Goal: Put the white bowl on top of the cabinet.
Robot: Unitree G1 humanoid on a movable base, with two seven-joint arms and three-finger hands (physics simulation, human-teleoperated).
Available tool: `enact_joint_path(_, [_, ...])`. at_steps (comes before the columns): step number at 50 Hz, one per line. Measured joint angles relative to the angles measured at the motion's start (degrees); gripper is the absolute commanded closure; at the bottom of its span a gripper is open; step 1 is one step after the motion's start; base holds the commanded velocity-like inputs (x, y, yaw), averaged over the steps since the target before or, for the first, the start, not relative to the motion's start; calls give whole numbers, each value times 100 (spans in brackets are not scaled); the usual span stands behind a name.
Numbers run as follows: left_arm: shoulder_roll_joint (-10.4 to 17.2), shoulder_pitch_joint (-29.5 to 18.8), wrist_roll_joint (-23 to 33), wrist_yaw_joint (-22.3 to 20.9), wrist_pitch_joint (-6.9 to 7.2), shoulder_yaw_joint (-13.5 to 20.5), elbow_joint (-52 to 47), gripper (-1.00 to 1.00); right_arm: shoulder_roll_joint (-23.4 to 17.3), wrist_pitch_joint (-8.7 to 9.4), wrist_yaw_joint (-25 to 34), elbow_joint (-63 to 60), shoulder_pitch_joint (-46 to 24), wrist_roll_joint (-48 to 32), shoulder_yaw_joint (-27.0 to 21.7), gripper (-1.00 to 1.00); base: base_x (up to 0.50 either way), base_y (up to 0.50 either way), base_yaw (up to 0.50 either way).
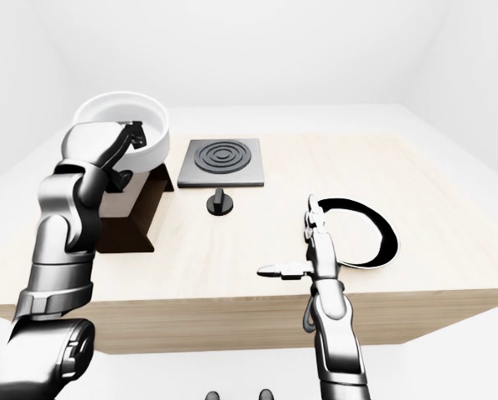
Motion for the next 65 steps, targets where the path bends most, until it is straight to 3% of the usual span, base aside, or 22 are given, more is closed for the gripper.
enact_joint_path(16, [443,239,-180,-136,0,294,-262,100,11,0,-15,36,14,-31,27,-100,0,0,0])
enact_joint_path(36, [863,346,-517,78,0,489,27,100,20,0,-10,1,57,-44,37,-100,0,0,0])
enact_joint_path(65, [1092,-29,-1384,1282,0,407,1579,100,27,0,-10,34,56,-72,59,-100,0,0,0])
